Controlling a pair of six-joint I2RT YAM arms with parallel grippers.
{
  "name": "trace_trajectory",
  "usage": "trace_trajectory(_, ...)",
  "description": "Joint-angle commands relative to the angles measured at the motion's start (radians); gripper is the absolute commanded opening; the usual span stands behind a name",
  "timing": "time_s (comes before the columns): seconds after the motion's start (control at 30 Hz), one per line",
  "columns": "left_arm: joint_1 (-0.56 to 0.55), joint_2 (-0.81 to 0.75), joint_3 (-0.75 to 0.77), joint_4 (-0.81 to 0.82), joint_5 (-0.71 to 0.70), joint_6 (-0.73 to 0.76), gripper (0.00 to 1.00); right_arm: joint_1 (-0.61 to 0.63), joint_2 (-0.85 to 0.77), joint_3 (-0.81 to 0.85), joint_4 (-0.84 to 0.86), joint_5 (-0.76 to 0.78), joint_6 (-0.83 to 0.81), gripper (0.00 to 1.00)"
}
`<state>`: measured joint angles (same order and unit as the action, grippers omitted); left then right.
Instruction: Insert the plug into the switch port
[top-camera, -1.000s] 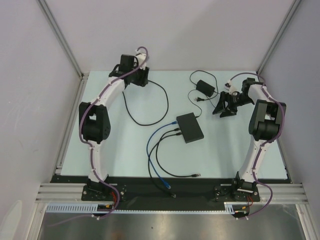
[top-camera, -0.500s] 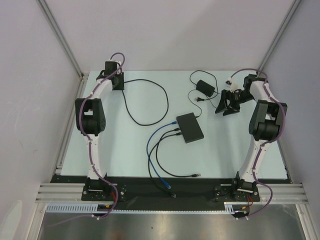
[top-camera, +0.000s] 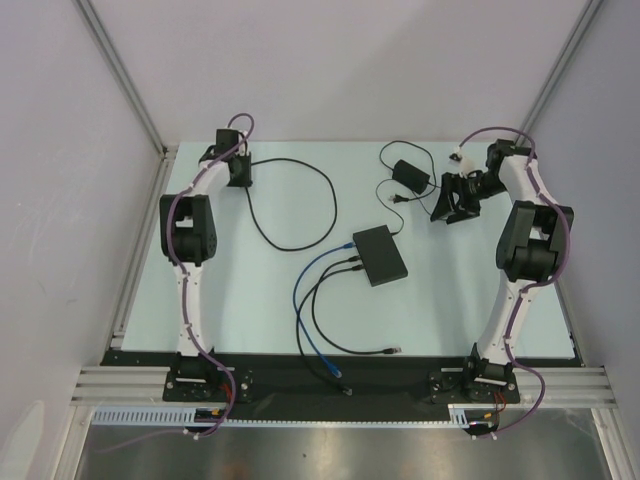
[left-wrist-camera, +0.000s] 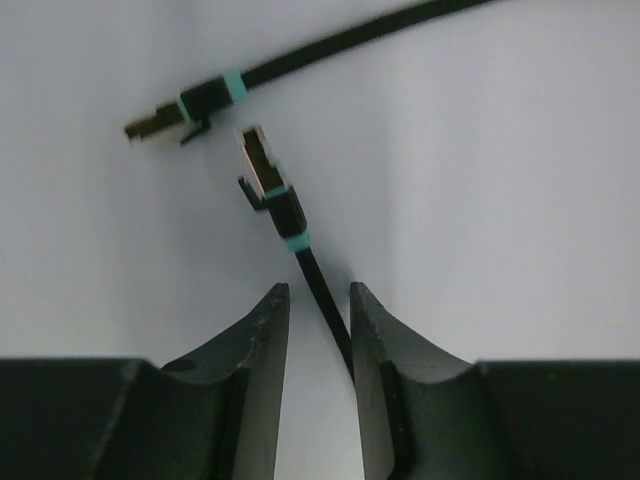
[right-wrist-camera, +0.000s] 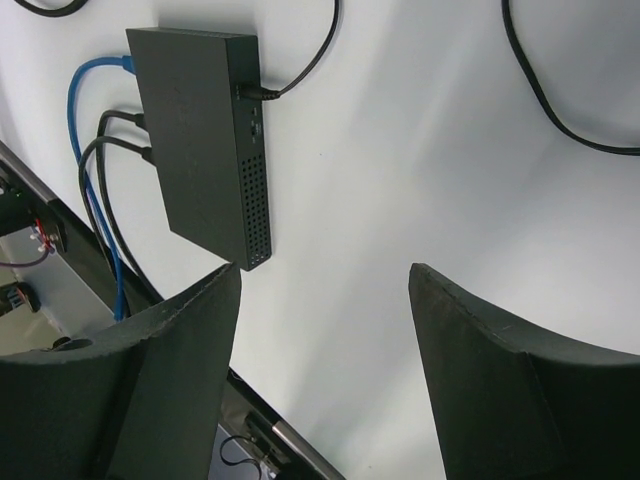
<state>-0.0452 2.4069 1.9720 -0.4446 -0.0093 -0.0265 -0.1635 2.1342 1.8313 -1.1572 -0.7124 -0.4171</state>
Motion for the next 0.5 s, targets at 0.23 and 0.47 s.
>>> trace_trajectory(0.23, 0.004, 0.130, 0.231, -0.100, 0.052, 0.017, 0.00, 0.076, 0.009, 0.247, -0.039, 0.005, 0.044, 0.70)
trace_trajectory(0.47, -0.004, -0.176, -0.103, 0.131, 0.172, 0.187, 0.00, 0.113, 0.027, 0.418, 0.049, -0.152, 0.246, 0.65)
